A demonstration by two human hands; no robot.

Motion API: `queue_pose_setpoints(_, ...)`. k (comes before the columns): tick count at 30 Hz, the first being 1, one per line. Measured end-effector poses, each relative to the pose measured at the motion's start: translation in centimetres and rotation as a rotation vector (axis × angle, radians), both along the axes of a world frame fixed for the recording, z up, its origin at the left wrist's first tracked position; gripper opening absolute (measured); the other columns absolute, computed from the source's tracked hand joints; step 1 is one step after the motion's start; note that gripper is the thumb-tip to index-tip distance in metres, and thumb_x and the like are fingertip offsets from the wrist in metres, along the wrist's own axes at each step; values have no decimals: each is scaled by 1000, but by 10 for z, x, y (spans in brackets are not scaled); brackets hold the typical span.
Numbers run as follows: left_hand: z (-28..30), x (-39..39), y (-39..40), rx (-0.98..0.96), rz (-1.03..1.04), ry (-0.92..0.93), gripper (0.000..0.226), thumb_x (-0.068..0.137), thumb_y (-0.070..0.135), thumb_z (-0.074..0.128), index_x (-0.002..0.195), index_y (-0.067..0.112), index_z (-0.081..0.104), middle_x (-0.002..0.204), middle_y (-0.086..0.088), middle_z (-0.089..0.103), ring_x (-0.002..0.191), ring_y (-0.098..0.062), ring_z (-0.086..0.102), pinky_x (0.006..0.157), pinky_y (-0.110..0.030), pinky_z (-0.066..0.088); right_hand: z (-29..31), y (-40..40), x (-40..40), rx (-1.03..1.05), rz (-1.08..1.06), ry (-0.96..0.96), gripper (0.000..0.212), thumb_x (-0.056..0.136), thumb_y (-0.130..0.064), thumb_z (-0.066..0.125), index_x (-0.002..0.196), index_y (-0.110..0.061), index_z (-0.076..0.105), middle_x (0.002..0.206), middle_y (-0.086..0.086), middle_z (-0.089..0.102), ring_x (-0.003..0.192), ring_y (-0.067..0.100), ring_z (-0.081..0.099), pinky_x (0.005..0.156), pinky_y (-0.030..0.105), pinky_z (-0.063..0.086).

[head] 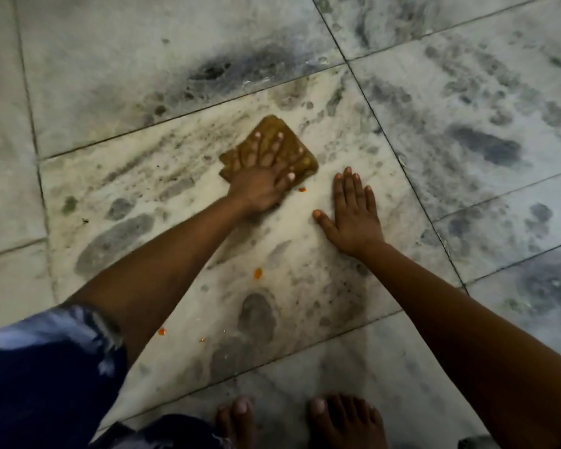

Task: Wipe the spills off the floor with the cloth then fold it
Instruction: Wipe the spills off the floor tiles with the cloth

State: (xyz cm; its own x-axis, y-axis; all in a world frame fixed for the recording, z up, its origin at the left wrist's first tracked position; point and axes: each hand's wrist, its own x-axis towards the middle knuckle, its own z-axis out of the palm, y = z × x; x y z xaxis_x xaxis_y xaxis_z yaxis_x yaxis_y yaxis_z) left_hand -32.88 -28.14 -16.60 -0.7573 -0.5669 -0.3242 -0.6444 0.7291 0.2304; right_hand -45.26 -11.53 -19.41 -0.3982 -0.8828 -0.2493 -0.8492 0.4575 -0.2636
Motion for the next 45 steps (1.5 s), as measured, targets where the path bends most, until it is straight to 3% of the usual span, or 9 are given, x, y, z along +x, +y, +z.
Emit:
queue_pose_setpoints(4, -4, 59, 7, -104, -179, 30, 58, 84, 62, 5, 141, 47, 4, 159, 6, 1, 145, -30, -5, 111, -53, 0, 1, 8, -9, -36, 34, 31, 90, 78, -66, 1, 149, -11, -5, 158, 9, -9, 145, 18, -11, 111, 28, -16)
queue_pose_setpoints(11, 2, 6, -27, -55, 305, -52, 53, 97, 51, 22, 147, 40, 6, 158, 4, -11, 143, -35, -16, 112, -59, -5, 2, 16, -14, 0, 58, 11, 89, 78, -66, 0, 148, -11, -11, 157, 9, -16, 143, 18, -17, 113, 31, -14)
queue_pose_setpoints(15, -6, 15, 42, -97, -20, 36, 55, 93, 57, 16, 146, 42, 12, 159, 3, -2, 144, -33, -10, 112, -56, -6, 2, 16, -15, -11, 56, 9, 89, 79, -66, 2, 148, -11, -8, 157, 10, -12, 144, 18, -14, 113, 30, -13)
queue_pose_setpoints(18, -8, 53, 32, -109, -194, 47, 55, 87, 60, 9, 141, 47, 8, 158, 2, 8, 145, -34, 2, 111, -53, -1, 1, 15, -17, -18, 65, 8, 89, 80, -65, 3, 148, -10, -7, 157, 11, -12, 144, 19, -14, 112, 30, -14)
queue_pose_setpoints(26, 4, -17, -47, -1, 363, -80, 54, 97, 54, 20, 147, 44, 2, 157, 5, -17, 142, -33, -19, 110, -61, -8, -2, 18, -14, -67, 63, 18, 85, 84, -62, 7, 149, -8, -3, 157, 12, -8, 144, 20, -10, 113, 31, -12)
queue_pose_setpoints(29, -2, -23, 8, -40, 220, -40, 56, 97, 53, 22, 148, 39, 4, 158, 3, -13, 143, -31, -17, 110, -58, -11, 0, 17, -14, -71, 56, 21, 85, 84, -61, 8, 149, -7, 0, 157, 14, -5, 145, 23, -7, 113, 31, -12)
queue_pose_setpoints(33, 0, 23, 69, -50, -1, -12, 57, 89, 61, 12, 144, 49, 4, 158, 8, -8, 144, -27, -15, 111, -54, -9, 3, 17, -14, -59, 50, 5, 86, 81, -61, 2, 149, -8, -1, 157, 12, -7, 145, 21, -10, 113, 30, -13)
queue_pose_setpoints(41, 14, -44, -15, 98, 286, -98, 53, 97, 55, 21, 145, 48, 1, 156, 8, -19, 142, -29, -22, 110, -59, -9, 2, 16, -13, -52, 17, -9, 88, 78, -63, -3, 149, -10, -4, 157, 10, -10, 145, 19, -12, 113, 30, -14)
queue_pose_setpoints(45, 9, -52, 32, 56, 194, -44, 56, 96, 54, 23, 147, 44, 2, 157, 6, -16, 142, -29, -21, 110, -58, -12, 6, 37, -17, -90, -84, -51, 86, 78, -63, -1, 149, -14, -3, 158, 6, -10, 145, 17, -11, 112, 30, -14)
